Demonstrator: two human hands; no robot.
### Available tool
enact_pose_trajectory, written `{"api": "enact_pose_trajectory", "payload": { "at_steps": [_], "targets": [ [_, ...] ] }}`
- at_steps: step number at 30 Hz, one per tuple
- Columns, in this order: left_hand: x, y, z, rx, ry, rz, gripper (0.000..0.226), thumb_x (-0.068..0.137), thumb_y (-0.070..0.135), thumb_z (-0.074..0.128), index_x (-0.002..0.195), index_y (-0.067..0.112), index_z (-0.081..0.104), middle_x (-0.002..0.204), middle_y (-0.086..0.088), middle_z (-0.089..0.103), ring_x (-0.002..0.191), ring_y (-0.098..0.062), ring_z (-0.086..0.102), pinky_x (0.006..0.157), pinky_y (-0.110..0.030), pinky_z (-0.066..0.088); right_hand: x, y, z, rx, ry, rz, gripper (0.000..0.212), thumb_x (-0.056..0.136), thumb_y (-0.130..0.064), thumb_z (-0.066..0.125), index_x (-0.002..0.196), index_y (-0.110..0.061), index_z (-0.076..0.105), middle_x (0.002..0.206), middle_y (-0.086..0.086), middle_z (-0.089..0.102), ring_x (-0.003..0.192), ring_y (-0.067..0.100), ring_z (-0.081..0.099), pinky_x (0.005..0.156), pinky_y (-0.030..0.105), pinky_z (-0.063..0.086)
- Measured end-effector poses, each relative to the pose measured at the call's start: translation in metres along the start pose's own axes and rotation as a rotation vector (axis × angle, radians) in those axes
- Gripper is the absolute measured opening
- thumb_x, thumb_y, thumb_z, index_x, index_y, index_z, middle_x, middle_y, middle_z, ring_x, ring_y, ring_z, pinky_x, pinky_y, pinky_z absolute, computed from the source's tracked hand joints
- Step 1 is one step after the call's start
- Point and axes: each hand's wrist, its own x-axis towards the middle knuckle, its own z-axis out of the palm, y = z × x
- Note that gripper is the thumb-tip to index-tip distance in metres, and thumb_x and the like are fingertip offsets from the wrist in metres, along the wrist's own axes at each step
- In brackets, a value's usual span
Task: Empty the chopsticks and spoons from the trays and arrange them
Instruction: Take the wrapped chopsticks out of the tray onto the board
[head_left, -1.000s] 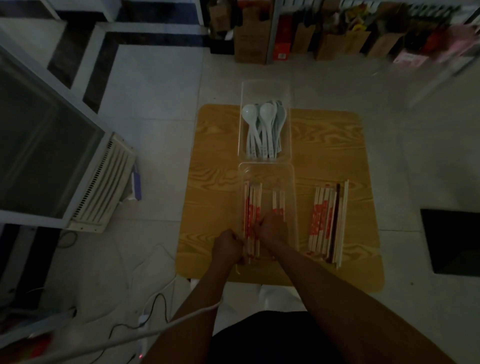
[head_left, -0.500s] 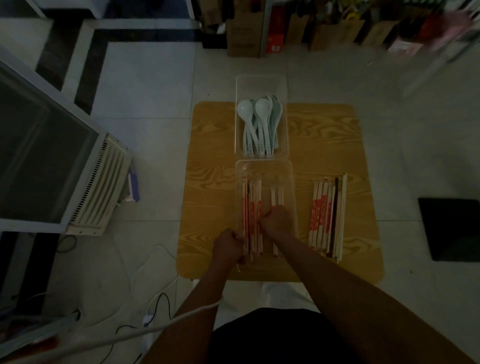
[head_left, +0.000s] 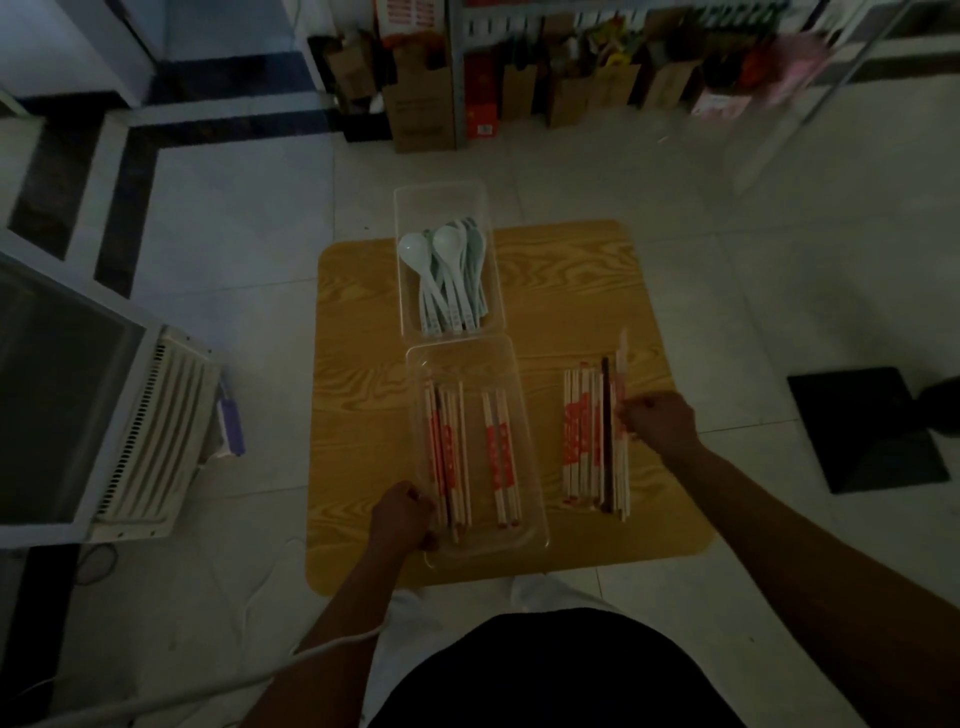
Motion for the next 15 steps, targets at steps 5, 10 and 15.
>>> {"api": "enact_pose_trajectory", "payload": {
  "at_steps": [5,10,15],
  "targets": [
    [-0.002,0.001,0.003,0.034,0.038,0.016,0.009,0.095,0.017,0.055,0.09,0.01,0.053,0.083,-0.017,0.068,0.057,-0.024,0.07,0.071,-0.043,0.06,0.026,0.067,-0.009,-0.082,0.019,0.217,0.023,0.077,-0.028,0.073,0.078,-0.005,0.073,0.082,0.014,0.073,0.076,0.03,0.071,0.079,0.045,0.059],
    [-0.006,0.003,0.004,0.055,0.05,0.016,0.008,0.096,0.016,0.055,0.089,0.014,0.052,0.082,-0.015,0.068,0.043,-0.014,0.065,0.046,-0.025,0.051,0.018,0.062,0.001,-0.117,-0.01,0.258,0.018,0.079,-0.023,0.072,0.077,-0.005,0.071,0.081,0.012,0.072,0.069,0.024,0.067,0.059,0.026,0.051],
    [-0.006,0.001,0.005,0.059,0.052,0.012,0.006,0.095,0.014,0.055,0.09,0.013,0.053,0.092,-0.02,0.068,0.055,-0.025,0.069,0.052,-0.031,0.057,0.011,0.05,0.016,-0.128,0.041,0.21,0.019,0.083,-0.023,0.067,0.071,-0.01,0.073,0.077,0.01,0.072,0.067,0.024,0.066,0.063,0.03,0.054]
  ]
}}
